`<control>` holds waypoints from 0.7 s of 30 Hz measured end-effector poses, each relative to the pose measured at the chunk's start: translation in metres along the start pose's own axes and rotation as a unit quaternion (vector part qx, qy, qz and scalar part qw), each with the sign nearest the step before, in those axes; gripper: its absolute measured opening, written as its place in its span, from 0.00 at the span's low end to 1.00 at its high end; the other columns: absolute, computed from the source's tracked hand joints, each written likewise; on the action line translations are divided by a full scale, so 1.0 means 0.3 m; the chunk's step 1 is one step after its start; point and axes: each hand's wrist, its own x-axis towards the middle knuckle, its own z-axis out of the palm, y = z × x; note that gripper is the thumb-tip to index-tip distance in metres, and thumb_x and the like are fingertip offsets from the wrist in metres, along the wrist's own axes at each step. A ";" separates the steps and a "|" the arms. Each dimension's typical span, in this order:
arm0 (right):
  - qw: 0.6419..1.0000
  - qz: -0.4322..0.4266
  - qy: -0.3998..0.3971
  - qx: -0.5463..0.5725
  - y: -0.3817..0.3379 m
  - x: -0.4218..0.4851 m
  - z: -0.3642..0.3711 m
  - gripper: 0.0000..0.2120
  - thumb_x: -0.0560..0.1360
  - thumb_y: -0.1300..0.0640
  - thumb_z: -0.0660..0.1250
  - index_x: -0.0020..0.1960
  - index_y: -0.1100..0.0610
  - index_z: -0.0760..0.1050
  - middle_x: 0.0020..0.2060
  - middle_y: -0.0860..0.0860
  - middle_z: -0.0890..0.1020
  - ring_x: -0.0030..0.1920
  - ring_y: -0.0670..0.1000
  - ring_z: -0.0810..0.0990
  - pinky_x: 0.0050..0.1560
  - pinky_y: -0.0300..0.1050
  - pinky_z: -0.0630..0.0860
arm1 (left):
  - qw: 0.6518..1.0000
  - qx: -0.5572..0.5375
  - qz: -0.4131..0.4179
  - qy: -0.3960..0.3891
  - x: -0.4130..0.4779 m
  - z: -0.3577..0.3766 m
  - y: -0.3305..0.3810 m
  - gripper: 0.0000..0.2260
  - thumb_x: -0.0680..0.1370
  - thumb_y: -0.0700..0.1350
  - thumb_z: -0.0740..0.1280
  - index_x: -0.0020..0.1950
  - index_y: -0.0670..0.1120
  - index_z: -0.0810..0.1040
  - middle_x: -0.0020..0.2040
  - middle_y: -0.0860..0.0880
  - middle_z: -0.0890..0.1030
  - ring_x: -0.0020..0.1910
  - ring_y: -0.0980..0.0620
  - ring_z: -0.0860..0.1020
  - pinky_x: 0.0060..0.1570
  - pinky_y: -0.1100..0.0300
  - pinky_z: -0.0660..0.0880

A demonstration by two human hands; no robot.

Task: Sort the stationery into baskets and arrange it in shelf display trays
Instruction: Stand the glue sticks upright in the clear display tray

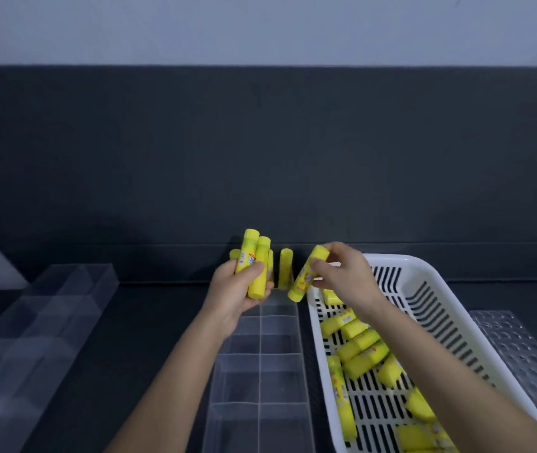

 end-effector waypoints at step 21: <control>0.946 -0.074 -0.132 -0.287 0.024 0.076 0.414 0.08 0.72 0.59 0.70 0.51 0.55 0.75 0.37 0.48 0.77 0.37 0.47 0.74 0.30 0.28 0.62 | 0.988 -0.107 -0.024 0.112 -0.050 -0.281 -0.068 0.07 0.76 0.39 0.70 0.53 0.38 0.78 0.48 0.40 0.83 0.43 0.47 0.84 0.38 0.58 0.80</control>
